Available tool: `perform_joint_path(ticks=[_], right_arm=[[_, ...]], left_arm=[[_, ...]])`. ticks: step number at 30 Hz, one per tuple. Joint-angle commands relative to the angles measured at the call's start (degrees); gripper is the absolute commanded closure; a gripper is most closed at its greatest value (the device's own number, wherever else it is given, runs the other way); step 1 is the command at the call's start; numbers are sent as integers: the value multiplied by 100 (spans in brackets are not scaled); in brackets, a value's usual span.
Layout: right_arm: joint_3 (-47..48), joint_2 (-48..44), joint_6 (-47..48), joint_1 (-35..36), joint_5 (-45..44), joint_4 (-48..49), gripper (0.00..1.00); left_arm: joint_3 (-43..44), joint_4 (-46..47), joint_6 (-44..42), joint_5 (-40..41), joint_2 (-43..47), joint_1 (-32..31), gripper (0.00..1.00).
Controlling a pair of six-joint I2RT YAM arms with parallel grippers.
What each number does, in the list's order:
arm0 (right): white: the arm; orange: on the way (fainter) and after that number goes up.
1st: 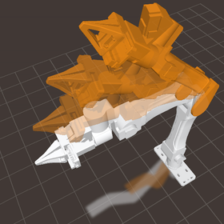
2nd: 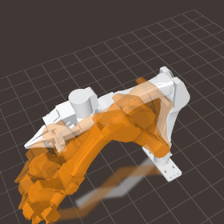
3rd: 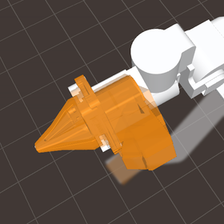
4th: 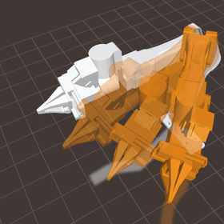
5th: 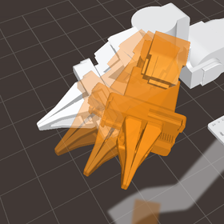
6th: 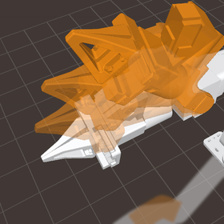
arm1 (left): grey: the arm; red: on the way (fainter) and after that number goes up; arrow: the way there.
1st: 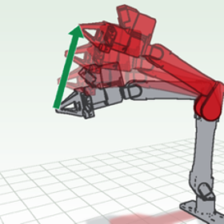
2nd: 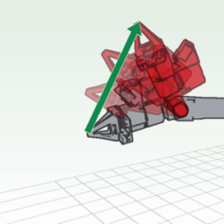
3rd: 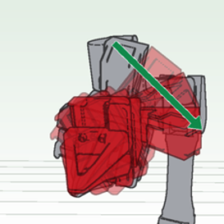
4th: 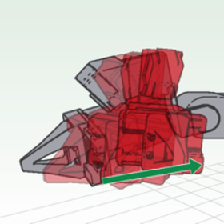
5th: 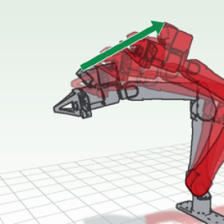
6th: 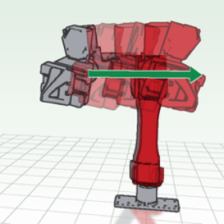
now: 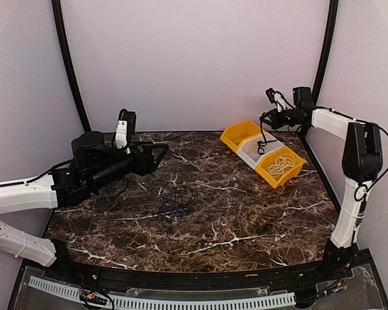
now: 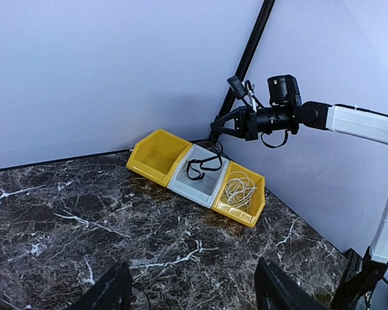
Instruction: Untangle the cables
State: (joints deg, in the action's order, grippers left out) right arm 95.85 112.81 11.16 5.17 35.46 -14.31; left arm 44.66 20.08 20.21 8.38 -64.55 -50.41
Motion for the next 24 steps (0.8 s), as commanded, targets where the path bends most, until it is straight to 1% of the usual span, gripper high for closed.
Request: perform_joint_path(ticks=[1, 7, 11, 14, 19, 24], right_arm=[[-109, 316, 236, -36, -160, -238, 100], [30, 722, 15, -25, -17, -730, 100], [131, 810, 45, 62, 281, -1153, 100], [177, 614, 122, 244, 451, -1443, 100], [30, 12, 45, 513, 561, -1453, 100], [-3, -47, -29, 508, 485, -1412, 100]], left_arm=[[-92, 204, 51, -39, -8, -21, 32], [-160, 283, 73, -43, -100, -21, 32], [-182, 329, 43, -48, -138, -21, 32], [-182, 351, 13, -54, -177, -21, 32], [-177, 418, 2, -102, -295, -21, 32], [-139, 480, 14, -171, -414, -19, 32]])
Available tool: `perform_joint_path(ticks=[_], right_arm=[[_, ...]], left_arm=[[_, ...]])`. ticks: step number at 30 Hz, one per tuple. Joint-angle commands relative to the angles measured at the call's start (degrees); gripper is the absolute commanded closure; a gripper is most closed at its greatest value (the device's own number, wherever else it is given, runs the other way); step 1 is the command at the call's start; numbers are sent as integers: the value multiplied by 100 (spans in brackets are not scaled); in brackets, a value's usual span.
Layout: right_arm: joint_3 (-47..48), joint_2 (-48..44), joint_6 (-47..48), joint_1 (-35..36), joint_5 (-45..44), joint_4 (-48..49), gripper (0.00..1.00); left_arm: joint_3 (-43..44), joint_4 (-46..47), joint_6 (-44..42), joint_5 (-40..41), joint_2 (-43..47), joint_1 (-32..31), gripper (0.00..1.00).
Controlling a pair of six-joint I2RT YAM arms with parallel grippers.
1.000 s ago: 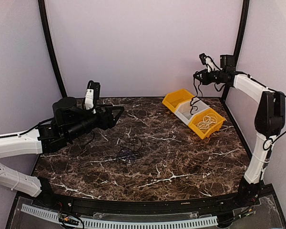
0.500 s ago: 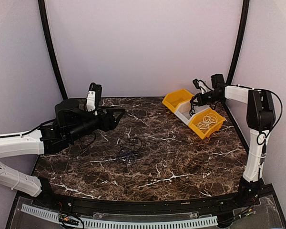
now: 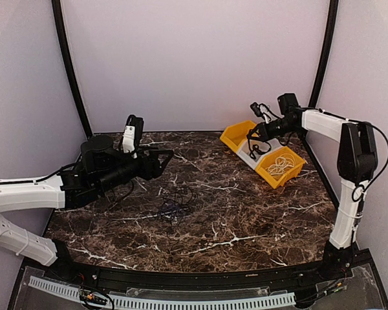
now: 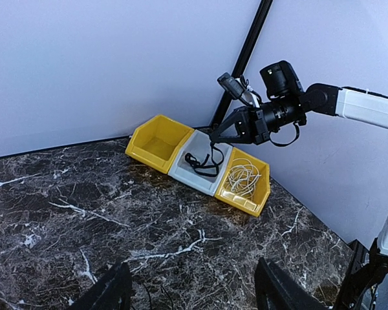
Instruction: Untangle the cables
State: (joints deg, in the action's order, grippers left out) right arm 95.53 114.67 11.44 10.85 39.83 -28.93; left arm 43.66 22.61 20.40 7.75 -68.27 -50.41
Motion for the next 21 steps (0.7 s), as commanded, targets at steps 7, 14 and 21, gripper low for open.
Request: perform_joint_path(ticks=[7, 14, 21], right_arm=[[292, 333, -218, -326, -253, 85, 100], [700, 790, -305, -526, -954, 259, 100], [1031, 997, -466, -584, -1662, 583, 100]], left_arm=[[-30, 235, 68, -170, -83, -15, 32], [-42, 292, 170, -175, -135, -21, 33], [116, 416, 374, -353, -446, -20, 33]])
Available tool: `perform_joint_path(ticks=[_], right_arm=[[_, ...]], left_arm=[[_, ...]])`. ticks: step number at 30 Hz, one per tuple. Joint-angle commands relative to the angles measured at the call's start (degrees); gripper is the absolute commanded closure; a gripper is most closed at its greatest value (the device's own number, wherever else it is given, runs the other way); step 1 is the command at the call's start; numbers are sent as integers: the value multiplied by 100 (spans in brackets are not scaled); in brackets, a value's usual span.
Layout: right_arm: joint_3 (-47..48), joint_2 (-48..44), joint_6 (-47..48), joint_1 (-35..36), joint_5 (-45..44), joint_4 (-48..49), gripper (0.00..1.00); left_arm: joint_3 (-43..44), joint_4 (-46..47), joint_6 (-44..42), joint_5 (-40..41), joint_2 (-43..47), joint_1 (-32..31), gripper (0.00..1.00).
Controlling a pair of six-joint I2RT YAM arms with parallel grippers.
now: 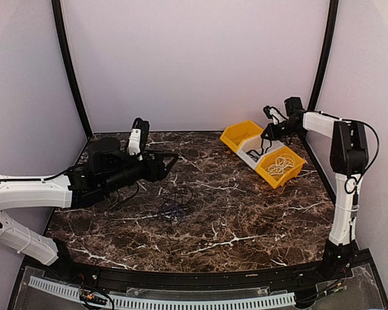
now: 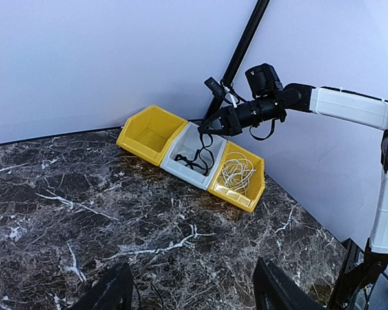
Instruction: Untangle the cables
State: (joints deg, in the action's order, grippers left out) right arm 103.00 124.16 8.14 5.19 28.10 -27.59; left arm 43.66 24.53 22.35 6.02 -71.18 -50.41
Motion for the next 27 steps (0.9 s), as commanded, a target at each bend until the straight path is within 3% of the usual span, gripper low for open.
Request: perform_joint_path(ticks=[1, 7, 10, 11, 14, 17, 20, 23, 27], right_arm=[[281, 42, -137, -25, -526, 509, 100], [100, -3, -155, -19, -474, 652, 100], [-130, -6, -204, 36, -289, 510, 95], [-191, -16, -208, 55, -264, 425, 91], [-367, -297, -159, 61, -489, 162, 71], [-727, -930, -13, 61, -839, 134, 56], [-900, -1435, 94, 80, -1043, -102, 46], [-1120, -1815, 280, 346, -1348, -144, 44], [-1180, -1808, 670, 1122, -1491, -34, 44]], left_arm=[[147, 234, 198, -222, -184, -21, 34], [143, 364, 453, -305, -277, -21, 35], [146, 445, 486, -342, -309, -21, 35], [174, 450, 480, -337, -338, -21, 35], [407, 127, 537, -103, -476, -21, 4], [1269, -1266, 945, 560, -934, -21, 1], [1918, -1843, 1040, 473, -1316, -28, 1], [1840, -1197, 1144, 439, -1519, -57, 1], [1796, -410, 1322, 1104, -1821, -206, 1]])
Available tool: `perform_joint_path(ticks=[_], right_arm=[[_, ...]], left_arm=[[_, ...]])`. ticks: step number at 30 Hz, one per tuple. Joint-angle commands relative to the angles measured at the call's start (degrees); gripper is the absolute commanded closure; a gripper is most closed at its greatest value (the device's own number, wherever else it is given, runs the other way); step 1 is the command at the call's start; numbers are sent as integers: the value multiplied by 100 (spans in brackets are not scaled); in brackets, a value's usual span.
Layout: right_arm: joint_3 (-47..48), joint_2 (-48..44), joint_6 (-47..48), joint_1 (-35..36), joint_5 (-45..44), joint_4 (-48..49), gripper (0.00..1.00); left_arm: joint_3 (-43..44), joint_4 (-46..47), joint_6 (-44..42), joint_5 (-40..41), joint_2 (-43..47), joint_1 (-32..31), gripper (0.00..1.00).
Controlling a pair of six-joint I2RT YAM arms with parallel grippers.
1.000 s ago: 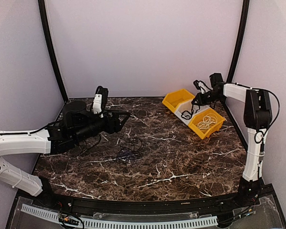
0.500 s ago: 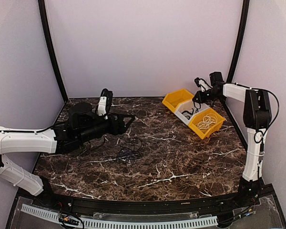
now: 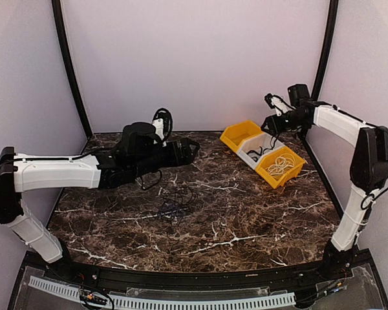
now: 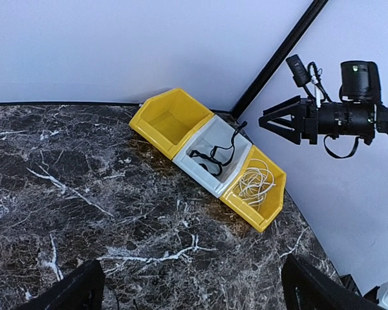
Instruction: Untangle the cables
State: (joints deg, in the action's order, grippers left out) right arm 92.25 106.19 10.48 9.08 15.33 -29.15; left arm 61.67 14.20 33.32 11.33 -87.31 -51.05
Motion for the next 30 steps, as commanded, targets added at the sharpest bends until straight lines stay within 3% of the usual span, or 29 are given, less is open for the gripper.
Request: perform_joint_path(ticks=[1, 4, 8, 14, 21, 26, 30], right_arm=[[-23, 107, 502, 934, -182, 129, 44], [442, 560, 345, 1267, -94, -3, 44], [499, 506, 390, 1381, -500, -84, 44], [-694, -494, 692, 1165, 774, 26, 45], [-1948, -1681, 1023, 1395, 1607, 385, 45], [-2333, -2291, 1124, 1414, 1617, 565, 44], [-2419, -2044, 1617, 1586, 1949, 505, 44]], left_arm=[[104, 683, 178, 809, -355, -195, 1], [548, 88, 435, 1310, -664, -271, 1], [823, -536, 600, 1248, -740, -304, 1], [-544, 344, 138, 1060, -20, -309, 1], [-1036, -994, 179, 2327, 582, -302, 1], [-1472, -677, -510, 1767, 994, -303, 1], [-1762, -344, -476, 1572, 1436, -309, 3]])
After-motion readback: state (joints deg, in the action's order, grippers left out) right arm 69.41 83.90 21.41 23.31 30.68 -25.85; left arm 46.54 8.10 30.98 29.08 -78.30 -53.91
